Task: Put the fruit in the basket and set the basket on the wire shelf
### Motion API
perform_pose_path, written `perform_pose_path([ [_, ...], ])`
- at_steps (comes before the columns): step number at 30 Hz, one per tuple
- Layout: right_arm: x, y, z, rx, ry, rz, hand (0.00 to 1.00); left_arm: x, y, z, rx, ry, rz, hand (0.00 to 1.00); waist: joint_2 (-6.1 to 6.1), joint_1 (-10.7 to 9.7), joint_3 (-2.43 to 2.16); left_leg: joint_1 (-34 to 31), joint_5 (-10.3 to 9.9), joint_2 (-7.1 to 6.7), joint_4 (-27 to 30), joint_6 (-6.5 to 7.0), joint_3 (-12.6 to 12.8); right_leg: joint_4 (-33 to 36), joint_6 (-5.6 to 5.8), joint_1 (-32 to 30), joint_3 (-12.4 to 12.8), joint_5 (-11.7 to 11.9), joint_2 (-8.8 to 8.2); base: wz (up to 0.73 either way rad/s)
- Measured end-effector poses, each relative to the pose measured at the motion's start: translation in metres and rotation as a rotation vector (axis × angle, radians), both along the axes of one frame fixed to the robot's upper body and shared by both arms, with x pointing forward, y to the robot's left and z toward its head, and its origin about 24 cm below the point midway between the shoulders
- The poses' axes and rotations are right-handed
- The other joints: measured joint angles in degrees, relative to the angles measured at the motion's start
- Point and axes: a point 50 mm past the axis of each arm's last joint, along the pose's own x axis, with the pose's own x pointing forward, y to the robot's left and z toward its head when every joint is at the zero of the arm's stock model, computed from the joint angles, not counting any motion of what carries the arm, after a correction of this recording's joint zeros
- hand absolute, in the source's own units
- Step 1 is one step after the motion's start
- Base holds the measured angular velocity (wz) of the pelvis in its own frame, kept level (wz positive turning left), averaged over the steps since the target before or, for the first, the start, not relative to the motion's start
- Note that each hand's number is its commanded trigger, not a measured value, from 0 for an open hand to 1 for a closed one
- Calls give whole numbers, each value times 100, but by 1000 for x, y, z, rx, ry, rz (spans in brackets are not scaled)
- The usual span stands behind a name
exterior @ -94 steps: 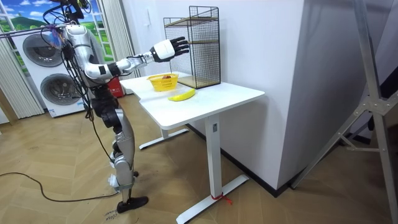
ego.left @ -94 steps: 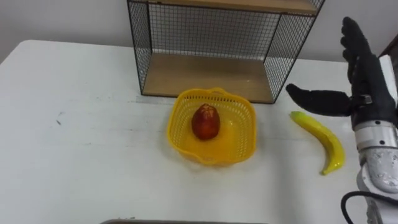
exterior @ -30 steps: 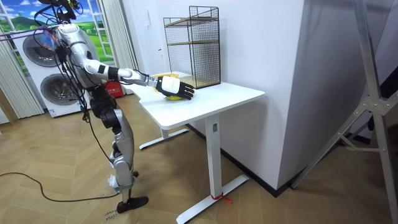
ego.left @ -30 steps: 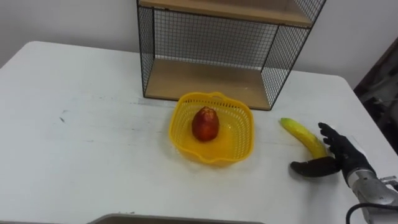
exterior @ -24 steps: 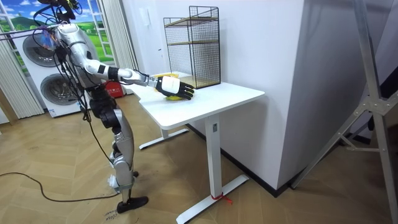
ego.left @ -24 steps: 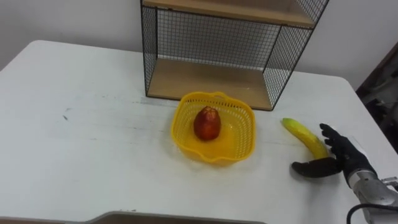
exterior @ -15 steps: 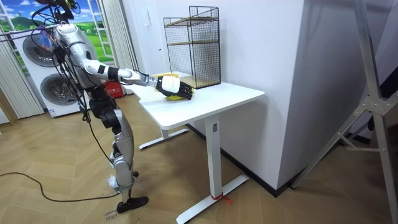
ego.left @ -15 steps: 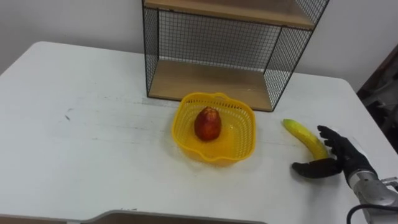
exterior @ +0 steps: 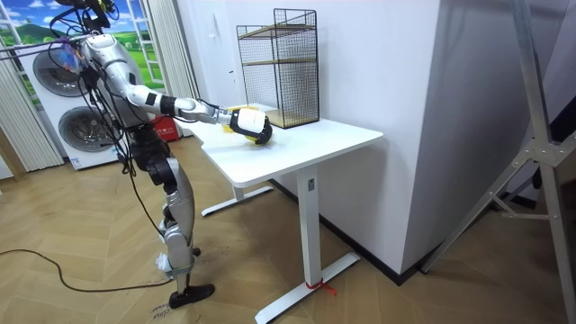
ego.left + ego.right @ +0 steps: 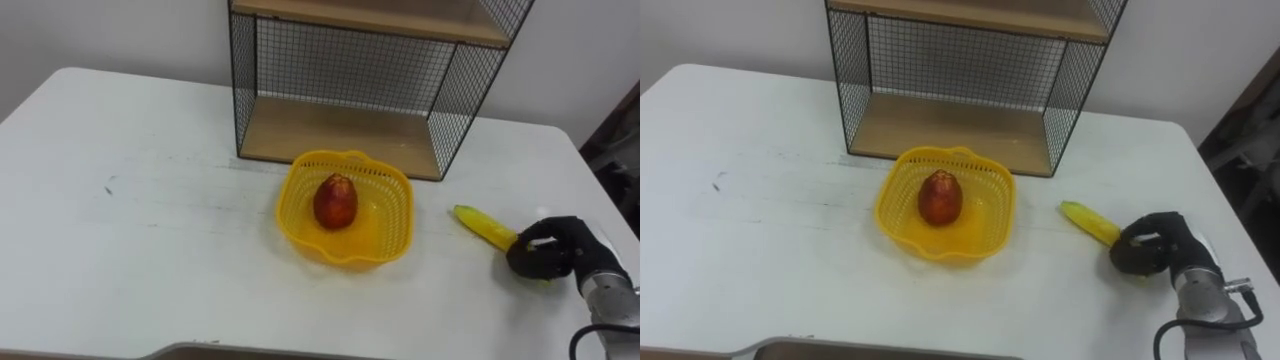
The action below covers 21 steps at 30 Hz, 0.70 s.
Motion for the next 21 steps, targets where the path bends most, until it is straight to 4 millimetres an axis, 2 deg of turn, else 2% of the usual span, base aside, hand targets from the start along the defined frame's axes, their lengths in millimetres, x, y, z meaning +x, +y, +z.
perform_pose_path([
  [11,2,3,1,-9,2,10,100,1,0,0,-3,-2,-1,0,-74,65,32,4,-1,3,-6,0,37,8,0,-14,47,0,0,-1],
  [17,2,6,9,-30,-24,39,100,0,-1,-1,-5,4,-1,0,-59,68,31,-69,0,3,-12,0,50,25,0,-119,64,0,0,-1],
  [21,1,19,21,-70,-57,130,100,-4,-2,-1,-5,9,3,0,-39,78,23,-43,2,6,-96,2,139,42,0,-179,157,0,0,-11],
])
